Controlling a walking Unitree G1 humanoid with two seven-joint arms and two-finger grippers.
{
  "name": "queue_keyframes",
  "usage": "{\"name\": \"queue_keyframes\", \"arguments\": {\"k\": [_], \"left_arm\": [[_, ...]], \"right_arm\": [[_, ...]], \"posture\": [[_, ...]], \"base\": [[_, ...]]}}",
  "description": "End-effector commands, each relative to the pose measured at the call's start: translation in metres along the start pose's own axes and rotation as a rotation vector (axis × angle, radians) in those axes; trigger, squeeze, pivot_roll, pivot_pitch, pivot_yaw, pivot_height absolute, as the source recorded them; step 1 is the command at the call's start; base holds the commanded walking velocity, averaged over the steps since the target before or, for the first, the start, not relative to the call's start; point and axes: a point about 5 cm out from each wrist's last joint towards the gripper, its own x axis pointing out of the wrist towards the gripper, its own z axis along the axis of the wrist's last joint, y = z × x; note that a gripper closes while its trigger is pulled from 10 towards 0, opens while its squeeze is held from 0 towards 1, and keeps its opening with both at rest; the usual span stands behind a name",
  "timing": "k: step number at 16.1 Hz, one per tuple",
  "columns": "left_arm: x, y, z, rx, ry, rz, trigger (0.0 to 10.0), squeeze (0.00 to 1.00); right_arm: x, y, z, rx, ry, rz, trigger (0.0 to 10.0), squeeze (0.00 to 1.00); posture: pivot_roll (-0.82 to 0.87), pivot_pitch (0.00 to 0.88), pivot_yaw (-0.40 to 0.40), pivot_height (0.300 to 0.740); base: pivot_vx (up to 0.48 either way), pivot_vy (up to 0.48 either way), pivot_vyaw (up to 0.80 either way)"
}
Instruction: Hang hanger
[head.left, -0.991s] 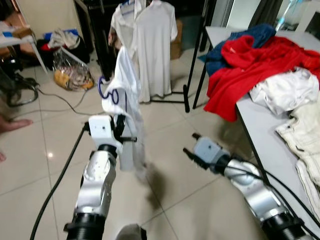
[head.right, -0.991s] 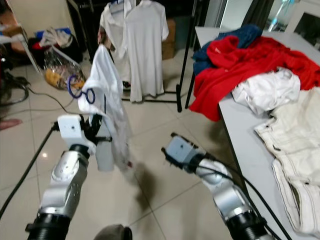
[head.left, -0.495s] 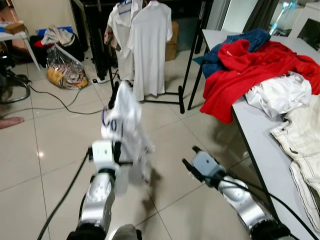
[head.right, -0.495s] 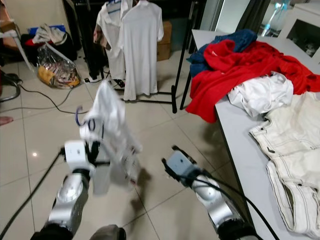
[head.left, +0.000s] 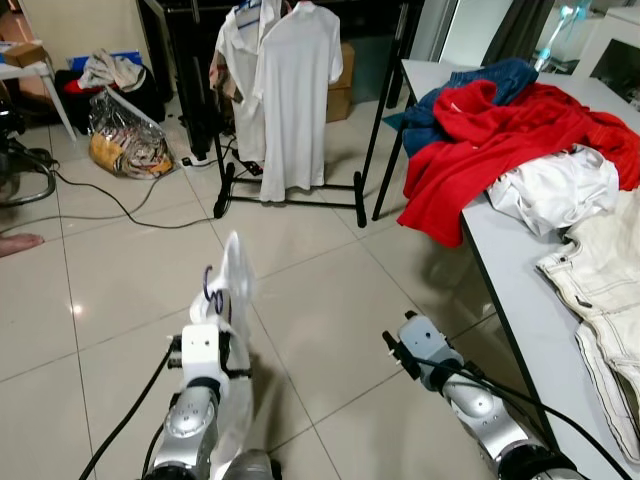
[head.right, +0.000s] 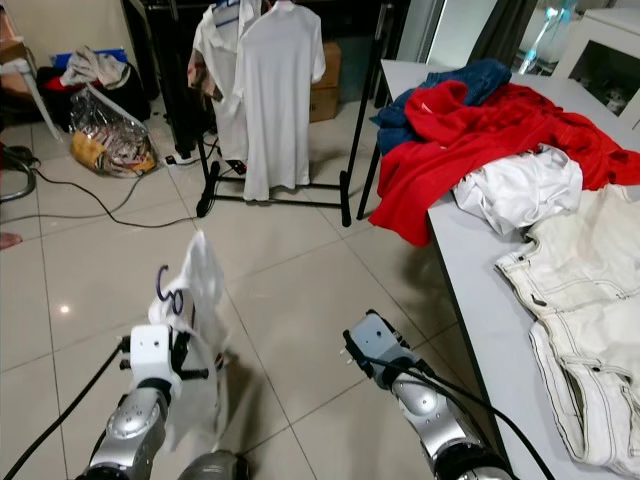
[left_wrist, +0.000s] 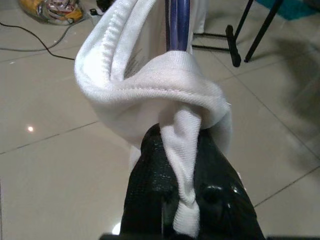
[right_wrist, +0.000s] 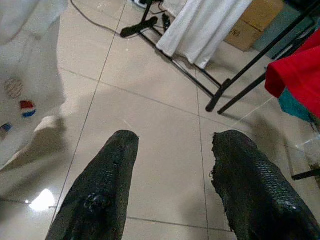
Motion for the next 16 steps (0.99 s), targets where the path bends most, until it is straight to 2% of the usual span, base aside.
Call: {"name": "queue_keyframes", "arguments": {"k": [1,3,7,13,16], "left_arm": [[0.005,-0.003,0.011,0.028,-0.053,-0.019,10.0,0.00],[0.003,0.000,0.000,0.051,0.010,-0.004,10.0,0.00],[-0.001,0.001,-0.011,0.066,0.059,-0.001,10.0,0.00],[-0.002,-0.003,-0.013,0.078,0.069,-0.011,10.0,0.00],[-0.003,-0.001,-0.014,0.076,0.066,-0.002,10.0,0.00]], "right_arm": [[0.001,-0.004,0.000,0.020,-0.002,-0.031,10.0,0.00],[0.001,-0.001,-0.004,0.031,0.023,-0.054,10.0,0.00],[0.001,0.004,-0.007,0.039,0.039,-0.059,10.0,0.00],[0.000,0.002,-0.010,0.027,0.058,-0.064,10.0,0.00],[-0.002,0.004,-0.013,0.017,0.061,-0.045,10.0,0.00]], "posture": [[0.21,0.000,-0.041,0.740],[0.23,0.000,-0.027,0.740],[0.24,0.000,-0.031,0.740],[0.26,0.001,-0.037,0.740],[0.26,0.018,-0.064,0.740]], "base": [[0.000,0.000,0.00],[0.000,0.000,0.00],[0.000,0.000,0.00],[0.000,0.000,0.00],[0.269,0.000,0.00]]}}
